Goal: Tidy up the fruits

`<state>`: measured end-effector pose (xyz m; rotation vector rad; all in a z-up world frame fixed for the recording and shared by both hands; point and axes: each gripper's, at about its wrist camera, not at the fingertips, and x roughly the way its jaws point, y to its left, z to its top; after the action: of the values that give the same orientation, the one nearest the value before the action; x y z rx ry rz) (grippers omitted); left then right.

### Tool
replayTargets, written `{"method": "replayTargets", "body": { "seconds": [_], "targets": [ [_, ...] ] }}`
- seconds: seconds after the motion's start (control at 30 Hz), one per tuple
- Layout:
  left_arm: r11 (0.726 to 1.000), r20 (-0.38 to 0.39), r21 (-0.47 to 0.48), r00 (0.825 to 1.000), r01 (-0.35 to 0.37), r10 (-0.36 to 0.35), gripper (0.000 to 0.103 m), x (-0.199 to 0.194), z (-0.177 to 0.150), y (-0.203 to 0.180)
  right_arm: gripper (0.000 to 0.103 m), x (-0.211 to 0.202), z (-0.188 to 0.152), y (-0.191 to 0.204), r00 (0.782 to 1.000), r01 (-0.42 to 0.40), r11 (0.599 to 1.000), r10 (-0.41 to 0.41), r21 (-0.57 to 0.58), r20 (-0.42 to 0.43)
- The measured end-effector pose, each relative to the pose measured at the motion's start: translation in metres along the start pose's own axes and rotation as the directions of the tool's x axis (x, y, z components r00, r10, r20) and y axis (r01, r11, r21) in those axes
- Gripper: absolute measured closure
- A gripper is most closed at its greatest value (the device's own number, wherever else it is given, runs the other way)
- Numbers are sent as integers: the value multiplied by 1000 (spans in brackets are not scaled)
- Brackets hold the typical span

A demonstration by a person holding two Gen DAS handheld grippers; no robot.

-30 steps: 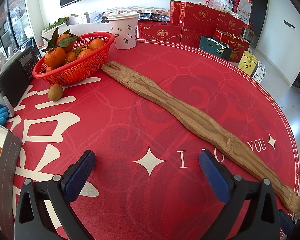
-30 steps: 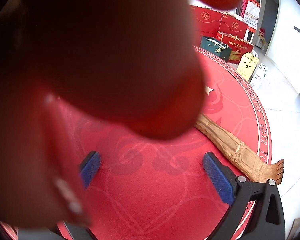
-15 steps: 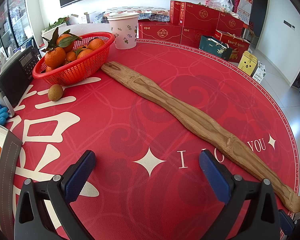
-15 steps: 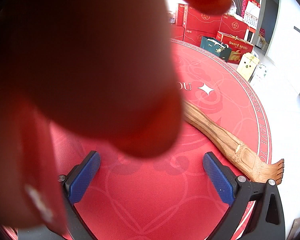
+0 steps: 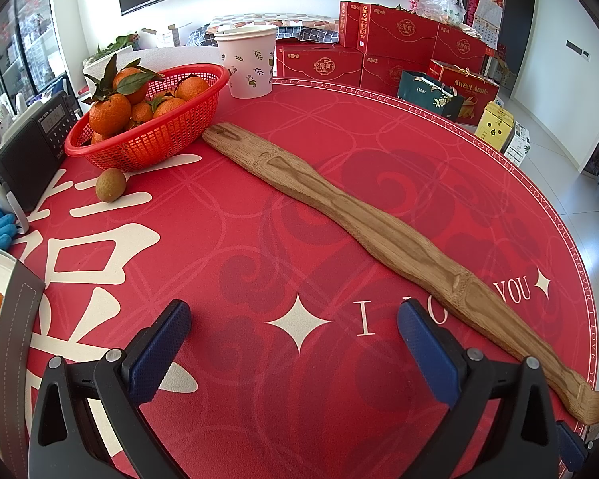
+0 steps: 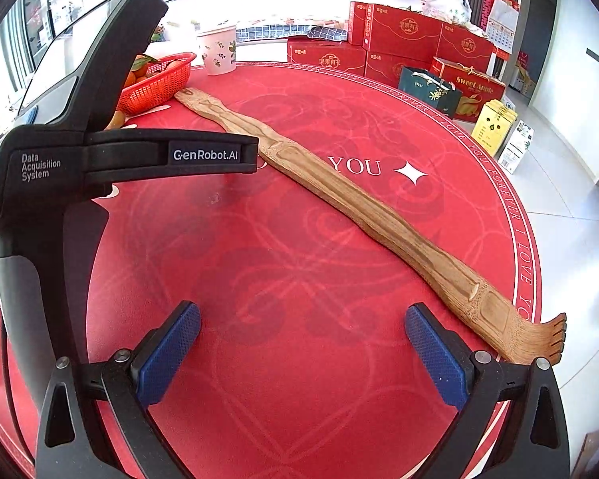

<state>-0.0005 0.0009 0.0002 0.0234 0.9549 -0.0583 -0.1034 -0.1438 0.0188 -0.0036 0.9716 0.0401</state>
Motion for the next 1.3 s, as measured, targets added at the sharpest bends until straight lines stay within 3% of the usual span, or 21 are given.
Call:
{"method": "replayTargets", "body": {
  "seconds": [1.3],
  "targets": [
    [1000, 0, 6, 1000, 3, -3, 0, 0, 1, -2, 0, 2, 0, 8, 1000, -2, 1000, 2, 0, 7]
  ]
}}
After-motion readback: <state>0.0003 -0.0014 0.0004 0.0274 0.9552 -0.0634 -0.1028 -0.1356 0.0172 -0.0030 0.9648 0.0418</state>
